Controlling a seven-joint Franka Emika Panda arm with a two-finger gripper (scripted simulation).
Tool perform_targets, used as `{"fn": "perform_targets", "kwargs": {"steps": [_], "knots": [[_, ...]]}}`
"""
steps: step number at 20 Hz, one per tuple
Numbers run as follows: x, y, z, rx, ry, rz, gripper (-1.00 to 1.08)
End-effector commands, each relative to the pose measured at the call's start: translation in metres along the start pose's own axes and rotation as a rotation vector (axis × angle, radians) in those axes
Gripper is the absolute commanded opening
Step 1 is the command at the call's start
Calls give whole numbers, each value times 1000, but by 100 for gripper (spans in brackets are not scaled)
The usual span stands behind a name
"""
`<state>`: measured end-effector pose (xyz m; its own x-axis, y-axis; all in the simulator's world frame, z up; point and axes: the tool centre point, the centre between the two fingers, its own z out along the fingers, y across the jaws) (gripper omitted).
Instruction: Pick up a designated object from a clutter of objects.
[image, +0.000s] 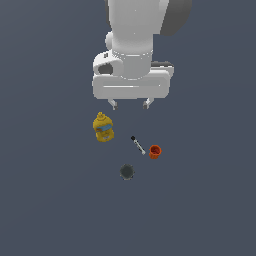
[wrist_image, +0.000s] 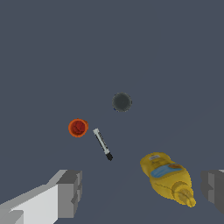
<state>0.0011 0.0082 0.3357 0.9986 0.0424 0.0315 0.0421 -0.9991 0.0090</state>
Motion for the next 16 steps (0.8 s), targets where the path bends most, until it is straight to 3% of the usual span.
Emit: {"fn": "perform_targets", "kwargs": {"steps": [1, 16], "knots": [[0, 0, 0, 0, 0, 0, 100], [3, 10, -4, -5, -4, -11, 100]]}}
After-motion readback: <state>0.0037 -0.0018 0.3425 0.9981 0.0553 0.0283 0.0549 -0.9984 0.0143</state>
